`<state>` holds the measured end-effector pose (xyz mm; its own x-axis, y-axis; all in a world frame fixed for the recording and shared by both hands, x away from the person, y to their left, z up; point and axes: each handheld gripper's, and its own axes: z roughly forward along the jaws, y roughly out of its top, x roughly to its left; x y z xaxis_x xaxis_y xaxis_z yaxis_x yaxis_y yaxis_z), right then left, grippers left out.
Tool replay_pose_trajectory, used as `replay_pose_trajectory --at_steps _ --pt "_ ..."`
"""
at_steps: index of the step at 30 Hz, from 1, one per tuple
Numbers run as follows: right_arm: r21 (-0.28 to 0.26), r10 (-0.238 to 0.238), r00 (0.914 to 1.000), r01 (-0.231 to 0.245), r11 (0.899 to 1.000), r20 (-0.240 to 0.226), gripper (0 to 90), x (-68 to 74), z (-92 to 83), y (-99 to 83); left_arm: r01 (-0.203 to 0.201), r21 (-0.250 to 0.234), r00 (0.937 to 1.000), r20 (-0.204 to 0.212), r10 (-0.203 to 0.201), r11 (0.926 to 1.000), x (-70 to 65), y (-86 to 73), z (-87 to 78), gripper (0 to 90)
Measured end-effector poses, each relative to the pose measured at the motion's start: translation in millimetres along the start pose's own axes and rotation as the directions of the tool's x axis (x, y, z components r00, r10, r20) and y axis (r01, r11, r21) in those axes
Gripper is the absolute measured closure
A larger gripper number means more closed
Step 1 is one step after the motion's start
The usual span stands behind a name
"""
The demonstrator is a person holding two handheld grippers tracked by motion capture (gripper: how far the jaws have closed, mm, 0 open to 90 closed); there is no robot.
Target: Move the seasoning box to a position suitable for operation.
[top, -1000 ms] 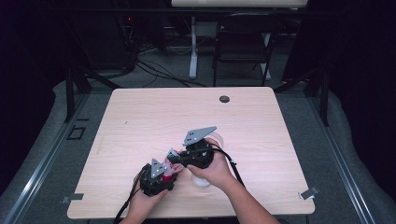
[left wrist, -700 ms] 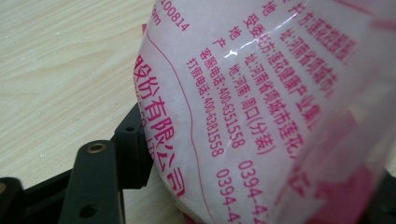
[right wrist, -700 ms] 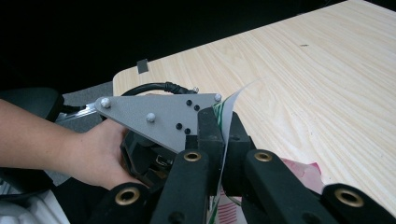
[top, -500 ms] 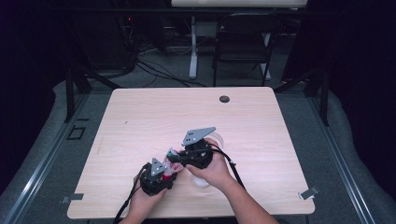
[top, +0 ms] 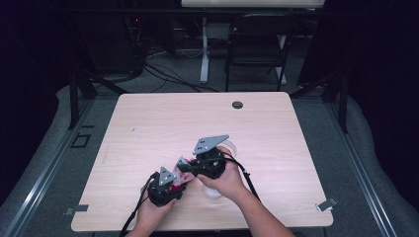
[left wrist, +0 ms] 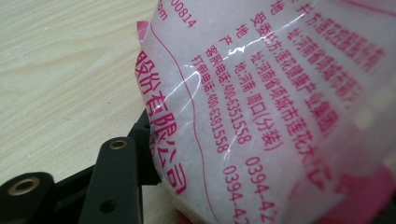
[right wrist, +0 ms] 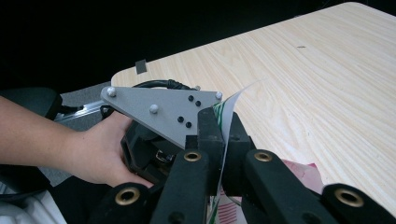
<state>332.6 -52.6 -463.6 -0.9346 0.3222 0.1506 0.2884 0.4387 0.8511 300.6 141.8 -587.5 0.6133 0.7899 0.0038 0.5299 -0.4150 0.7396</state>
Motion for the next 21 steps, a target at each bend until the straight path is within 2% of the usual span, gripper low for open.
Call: replay_pose_trajectory --at_steps 4,6,8,10,12,16,20,21 --pt "-0.004 0.003 1.0 -0.003 1.0 -0.001 89.3 -0.2 -1.3 -0.8 -0.009 -0.005 0.9999 -0.009 0.009 0.9999 -1.6 -0.4 -1.3 51.6" --pt "-0.007 0.005 1.0 -0.005 1.0 -0.002 89.3 0.0 -2.6 -1.3 -0.037 -0.012 0.9988 -0.033 0.037 0.9992 -3.7 -0.8 -3.1 53.2" --pt "-0.008 0.0 1.0 0.0 1.0 0.001 89.4 0.5 -4.7 -1.5 -0.08 -0.011 0.9948 -0.064 0.079 0.9968 -5.5 0.4 -6.0 54.6" --pt "-0.017 -0.002 1.0 0.002 1.0 -0.001 89.4 1.2 -7.6 -1.2 -0.096 -0.021 0.9924 -0.08 0.094 0.9952 -6.5 2.4 -8.7 55.2" --pt "-0.026 -0.006 1.0 0.006 1.0 0.004 89.4 2.8 -11.0 -0.6 -0.131 -0.025 0.9863 -0.104 0.128 0.991 -8.0 5.1 -12.3 55.5" --pt "-0.045 -0.016 0.9998 0.017 0.999 0.013 89.4 7.4 -17.6 0.3 -0.173 -0.039 0.9771 -0.133 0.166 0.9842 -10.2 8.8 -16.9 55.9" --pt "-0.053 -0.036 0.9988 0.038 0.998 0.034 89.4 12.9 -24.4 1.3 -0.226 -0.042 0.961 -0.173 0.216 0.9732 -13.5 13.0 -21.5 56.1" --pt "-0.057 -0.039 0.9986 0.041 0.998 0.036 89.4 14.2 -26.0 1.5 -0.245 -0.04 0.9548 -0.183 0.234 0.9686 -14.0 14.4 -22.7 56.1"
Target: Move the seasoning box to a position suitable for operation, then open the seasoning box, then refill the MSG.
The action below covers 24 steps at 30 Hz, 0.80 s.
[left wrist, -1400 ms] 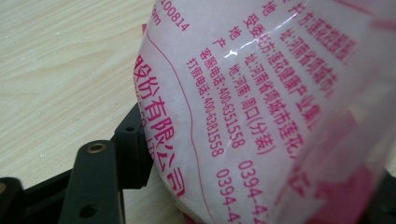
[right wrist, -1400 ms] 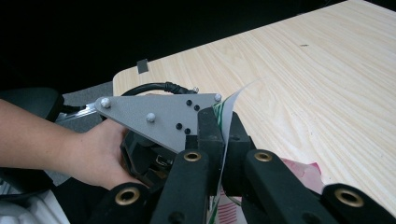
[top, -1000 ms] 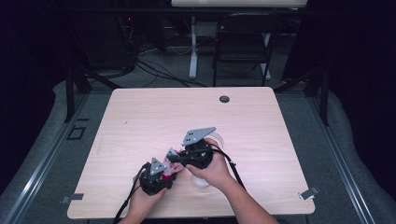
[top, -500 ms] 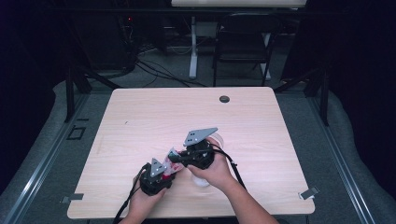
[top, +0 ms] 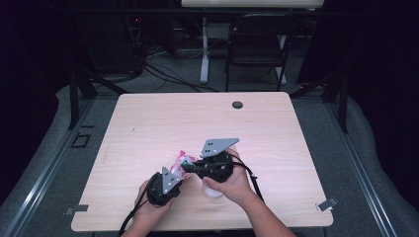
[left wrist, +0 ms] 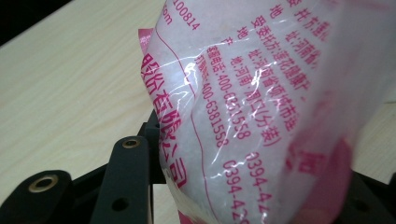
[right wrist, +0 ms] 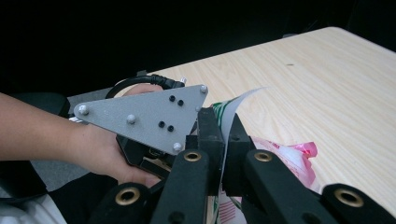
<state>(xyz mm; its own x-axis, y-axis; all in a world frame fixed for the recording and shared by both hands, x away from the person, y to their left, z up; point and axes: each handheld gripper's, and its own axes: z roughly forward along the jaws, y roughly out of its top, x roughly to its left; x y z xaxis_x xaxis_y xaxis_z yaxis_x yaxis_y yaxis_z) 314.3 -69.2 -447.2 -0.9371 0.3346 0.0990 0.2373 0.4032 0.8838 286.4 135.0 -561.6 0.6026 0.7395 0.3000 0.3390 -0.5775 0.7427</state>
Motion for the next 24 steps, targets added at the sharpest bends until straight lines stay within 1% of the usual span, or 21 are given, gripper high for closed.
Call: replay_pose_trajectory --at_steps 2,3,5,9,15,16,19,23,24 --pt "-0.005 -0.008 0.9999 0.008 1.0 0.01 89.4 1.9 -3.7 0.4 -0.031 -0.006 0.9991 -0.029 0.031 0.9995 -0.6 2.7 -1.9 56.2" --pt "-0.009 -0.008 0.9999 0.008 1.0 0.014 89.4 2.5 -5.2 0.3 -0.048 -0.01 0.9976 -0.05 0.048 0.9988 -0.9 4.2 -2.7 56.2" --pt "-0.016 -0.008 0.9998 0.008 1.0 0.018 89.4 3.3 -8.1 -0.3 -0.078 -0.013 0.9941 -0.077 0.076 0.9969 -0.8 6.4 -3.8 56.2" --pt "-0.027 -0.01 0.9995 0.011 1.0 0.03 89.4 5.5 -12.5 -1.1 -0.131 -0.015 0.9841 -0.124 0.128 0.9913 -0.2 9.4 -6.1 56.2" --pt "-0.043 -0.014 0.9992 0.016 0.999 0.038 89.4 8.2 -16.9 -0.9 -0.179 -0.02 0.9702 -0.17 0.173 0.9837 -1.3 12.8 -9.8 56.3" --pt "-0.046 -0.015 0.9991 0.017 0.999 0.039 89.4 8.2 -17.4 -1.0 -0.194 -0.015 0.9657 -0.179 0.188 0.9809 -2.0 13.2 -10.4 56.3" --pt "-0.044 -0.016 0.999 0.018 0.999 0.043 89.4 7.4 -19.1 -1.3 -0.243 0.0 0.9496 -0.205 0.237 0.9701 -3.5 14.8 -11.5 56.3" --pt "-0.047 -0.01 0.999 0.012 0.999 0.043 89.3 4.6 -21.5 -2.6 -0.282 0.023 0.9314 -0.233 0.28 0.959 -4.9 17.3 -12.5 56.3" --pt "-0.049 -0.007 0.9989 0.009 0.999 0.046 89.4 4.4 -21.7 -3.1 -0.288 0.028 0.9288 -0.235 0.286 0.9572 -5.1 17.8 -12.7 56.3"
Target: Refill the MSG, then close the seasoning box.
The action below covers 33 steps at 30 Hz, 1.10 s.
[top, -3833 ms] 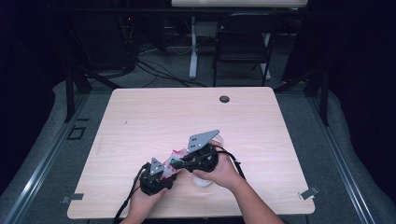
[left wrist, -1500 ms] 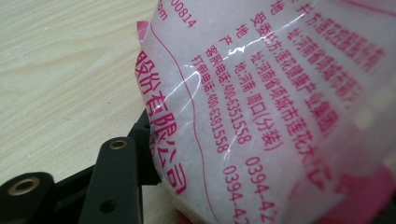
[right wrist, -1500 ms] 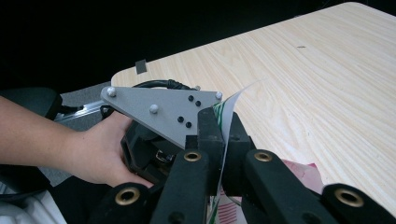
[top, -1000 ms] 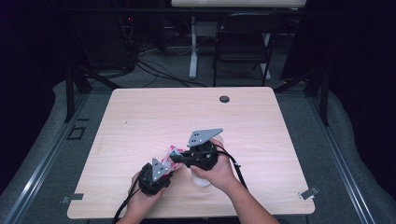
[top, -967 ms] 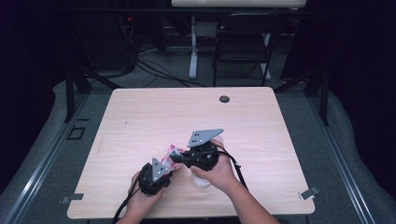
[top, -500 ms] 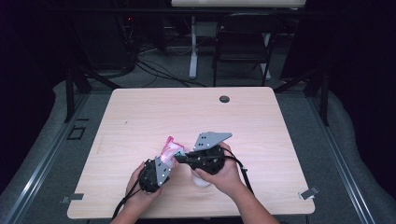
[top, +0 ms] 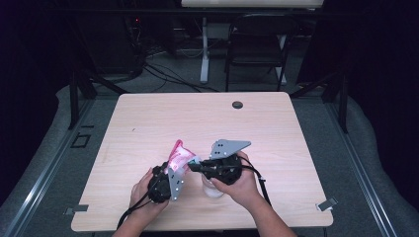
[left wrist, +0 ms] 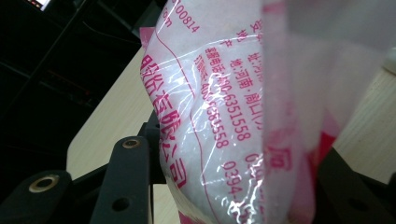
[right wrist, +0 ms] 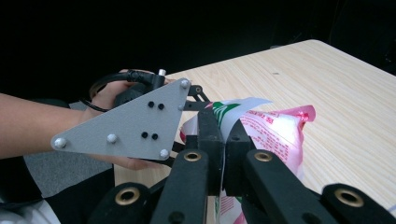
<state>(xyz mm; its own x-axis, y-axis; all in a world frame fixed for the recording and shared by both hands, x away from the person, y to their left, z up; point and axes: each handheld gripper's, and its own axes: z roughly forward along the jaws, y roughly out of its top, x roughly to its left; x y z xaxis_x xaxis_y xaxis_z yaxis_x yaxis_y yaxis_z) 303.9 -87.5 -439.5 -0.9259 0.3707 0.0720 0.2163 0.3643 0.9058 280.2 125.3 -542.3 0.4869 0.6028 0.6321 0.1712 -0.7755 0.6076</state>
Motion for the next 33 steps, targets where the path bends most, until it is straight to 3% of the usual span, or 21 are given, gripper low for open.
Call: replay_pose_trajectory --at_steps 6,10,13,16,17,18,22,28,29,30,33 --pt "0.007 -0.001 1.0 0.001 1.0 0.006 89.3 -1.4 -3.1 -1.6 -0.072 0.009 0.9962 -0.048 0.073 0.9973 1.1 3.4 -0.9 56.3" --pt "0.007 -0.005 0.9999 0.005 1.0 0.012 89.3 -1.8 -6.0 -1.8 -0.091 0.0 0.9939 -0.062 0.091 0.9959 0.3 5.8 -1.0 56.3" --pt "0.007 -0.002 0.9999 0.001 1.0 0.013 89.4 -2.6 -7.2 -2.2 -0.133 0.01 0.9873 -0.085 0.134 0.991 0.0 7.4 -2.8 56.3" --pt "0.004 0.001 0.9999 -0.001 1.0 0.011 89.3 -2.9 -8.0 -2.5 -0.15 0.017 0.9829 -0.105 0.151 0.9886 0.0 8.4 -4.3 56.3" --pt "0.002 0.0 1.0 0.0 1.0 0.008 89.3 -2.8 -8.2 -2.5 -0.165 0.022 0.9797 -0.112 0.166 0.9861 1.0 9.0 -5.1 56.3" --pt "0.001 -0.002 1.0 0.002 1.0 0.01 89.3 -2.3 -8.9 -2.2 -0.216 0.07 0.968 -0.115 0.223 0.9738 4.3 10.6 -8.4 56.3" --pt "-0.003 -0.003 0.9999 0.003 1.0 0.012 89.3 -2.0 -10.0 -2.1 -0.25 0.071 0.9565 -0.136 0.258 0.9656 5.5 13.3 -8.4 56.3" --pt "0.002 0.001 0.9999 -0.001 1.0 0.014 89.3 -3.4 -11.8 -3.8 -0.26 0.034 0.9545 -0.142 0.262 0.965 0.9 14.9 -5.3 56.4" --pt "0.003 0.002 0.9999 -0.002 1.0 0.013 89.3 -3.7 -11.8 -4.2 -0.331 0.105 0.9281 -0.143 0.344 0.9377 5.0 18.0 -9.6 56.4" --pt "0.003 0.004 0.9999 -0.004 1.0 0.014 89.3 -3.9 -11.9 -4.5 -0.35 0.113 0.9199 -0.147 0.364 0.9301 5.5 19.0 -10.1 56.5" --pt "-0.001 0.005 0.9999 -0.005 1.0 0.015 89.3 -3.9 -12.6 -4.6 -0.374 0.12 0.9091 -0.15 0.389 0.9198 6.8 21.0 -11.2 56.6"
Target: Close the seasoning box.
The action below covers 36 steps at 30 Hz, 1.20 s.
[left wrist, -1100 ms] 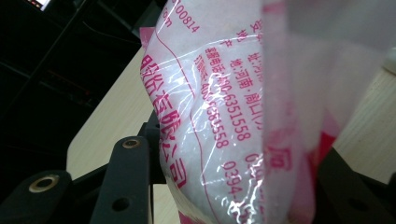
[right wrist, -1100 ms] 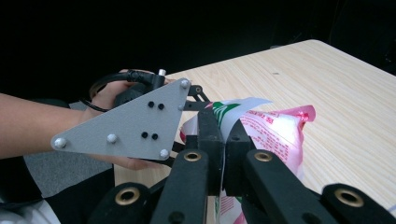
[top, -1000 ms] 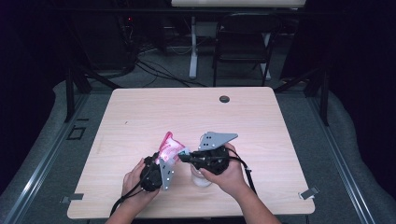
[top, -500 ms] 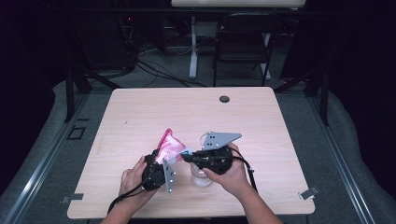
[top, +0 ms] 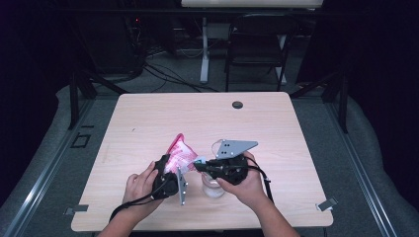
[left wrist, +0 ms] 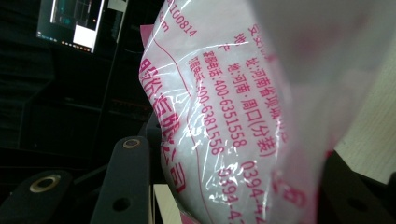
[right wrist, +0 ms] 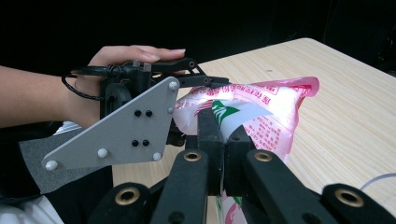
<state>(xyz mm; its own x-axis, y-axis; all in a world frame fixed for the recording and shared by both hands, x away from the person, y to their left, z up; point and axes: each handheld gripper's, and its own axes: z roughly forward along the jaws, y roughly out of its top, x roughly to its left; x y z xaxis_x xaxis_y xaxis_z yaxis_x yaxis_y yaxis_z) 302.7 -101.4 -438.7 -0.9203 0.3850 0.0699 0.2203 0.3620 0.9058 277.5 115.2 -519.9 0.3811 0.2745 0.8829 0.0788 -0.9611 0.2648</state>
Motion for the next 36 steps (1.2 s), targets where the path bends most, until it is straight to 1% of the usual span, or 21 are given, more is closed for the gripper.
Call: replay_pose_trajectory --at_steps 2,3,6,9,14,16,17,18,19,20,22,24,26,29,30,32,33,34,35,36 --pt "-0.002 0.0 1.0 0.0 1.0 0.0 89.3 -0.5 -1.2 0.1 -0.03 -0.004 0.9995 -0.011 0.03 0.9995 1.9 1.2 -0.5 56.7" --pt "-0.005 0.004 1.0 -0.004 1.0 -0.001 89.3 -0.9 -1.7 -0.1 -0.04 0.002 0.9991 -0.015 0.04 0.9992 2.5 1.8 -1.1 56.7" --pt "-0.012 0.01 0.9999 -0.01 1.0 -0.004 89.3 -1.2 -3.1 -0.5 -0.063 -0.003 0.9976 -0.027 0.063 0.998 4.1 3.3 -1.9 56.8" --pt "-0.011 0.005 1.0 -0.005 1.0 0.001 89.3 -0.4 -4.5 -0.4 -0.087 0.002 0.9957 -0.032 0.087 0.9962 5.3 4.6 -2.6 57.0" --pt "-0.013 0.003 1.0 -0.003 1.0 0.003 89.3 -0.5 -5.7 -0.6 -0.106 0.0 0.9934 -0.045 0.106 0.9944 6.6 5.8 -2.6 57.2" --pt "-0.012 0.002 1.0 -0.002 1.0 0.005 89.3 -0.7 -6.2 -0.6 -0.108 -0.004 0.993 -0.049 0.107 0.9942 6.8 6.3 -2.4 57.3" --pt "-0.013 0.003 1.0 -0.003 1.0 0.005 89.3 -0.8 -6.6 -0.6 -0.118 -0.007 0.9915 -0.056 0.117 0.993 7.5 6.8 -2.4 57.3" --pt "-0.013 0.003 1.0 -0.003 1.0 0.005 89.3 -1.1 -7.0 -0.6 -0.119 -0.005 0.9914 -0.055 0.119 0.9928 7.4 7.2 -2.6 57.3" --pt "-0.016 0.005 1.0 -0.005 1.0 0.005 89.3 -1.1 -7.2 -0.7 -0.129 -0.005 0.9896 -0.066 0.128 0.9917 7.7 7.8 -2.6 57.4" --pt "-0.014 0.002 1.0 -0.002 1.0 0.003 89.3 -1.4 -7.8 -0.6 -0.133 0.002 0.9889 -0.067 0.133 0.9911 8.0 8.4 -3.2 57.4" --pt "-0.013 0.001 1.0 -0.001 1.0 -0.002 89.3 -2.0 -9.0 -0.6 -0.144 -0.006 0.9867 -0.077 0.143 0.9895 8.1 9.5 -3.3 57.5" --pt "-0.012 0.0 1.0 0.0 1.0 -0.006 89.2 -2.8 -9.9 -0.8 -0.163 0.004 0.9831 -0.085 0.163 0.9867 8.5 10.7 -4.5 57.5" --pt "-0.009 -0.002 0.9999 0.002 1.0 -0.01 89.3 -3.4 -10.7 -0.9 -0.178 0.001 0.9794 -0.097 0.177 0.984 9.4 11.9 -4.9 57.6" --pt "-0.01 -0.003 0.9999 0.003 1.0 -0.012 89.2 -3.7 -11.7 -0.9 -0.192 0.005 0.9754 -0.109 0.192 0.9813 10.4 13.2 -5.4 57.8" --pt "-0.009 -0.003 0.9999 0.002 1.0 -0.014 89.3 -3.9 -12.1 -0.9 -0.192 0.003 0.9753 -0.11 0.192 0.9813 10.7 13.7 -5.6 57.9" --pt "-0.008 -0.004 0.9998 0.004 1.0 -0.019 89.3 -5.0 -13.1 -1.1 -0.208 0.001 0.971 -0.121 0.206 0.9782 11.6 14.6 -5.7 58.0" --pt "-0.009 -0.002 0.9998 0.001 1.0 -0.018 89.3 -5.5 -13.7 -1.4 -0.207 0.004 0.9716 -0.116 0.206 0.9783 12.2 15.3 -6.3 58.0" --pt "-0.01 0.0 0.9998 0.0 1.0 -0.019 89.2 -6.2 -14.4 -1.5 -0.216 0.005 0.969 -0.121 0.215 0.9763 12.9 15.9 -6.7 58.1" --pt "-0.011 0.001 0.9998 -0.002 1.0 -0.019 89.2 -6.6 -14.9 -1.6 -0.201 -0.017 0.9723 -0.125 0.197 0.9794 12.1 16.1 -5.8 58.1" --pt "-0.012 0.0 0.9998 0.0 1.0 -0.022 89.2 -7.1 -15.6 -1.7 -0.206 -0.015 0.9711 -0.126 0.202 0.9785 12.7 16.7 -6.1 58.2"
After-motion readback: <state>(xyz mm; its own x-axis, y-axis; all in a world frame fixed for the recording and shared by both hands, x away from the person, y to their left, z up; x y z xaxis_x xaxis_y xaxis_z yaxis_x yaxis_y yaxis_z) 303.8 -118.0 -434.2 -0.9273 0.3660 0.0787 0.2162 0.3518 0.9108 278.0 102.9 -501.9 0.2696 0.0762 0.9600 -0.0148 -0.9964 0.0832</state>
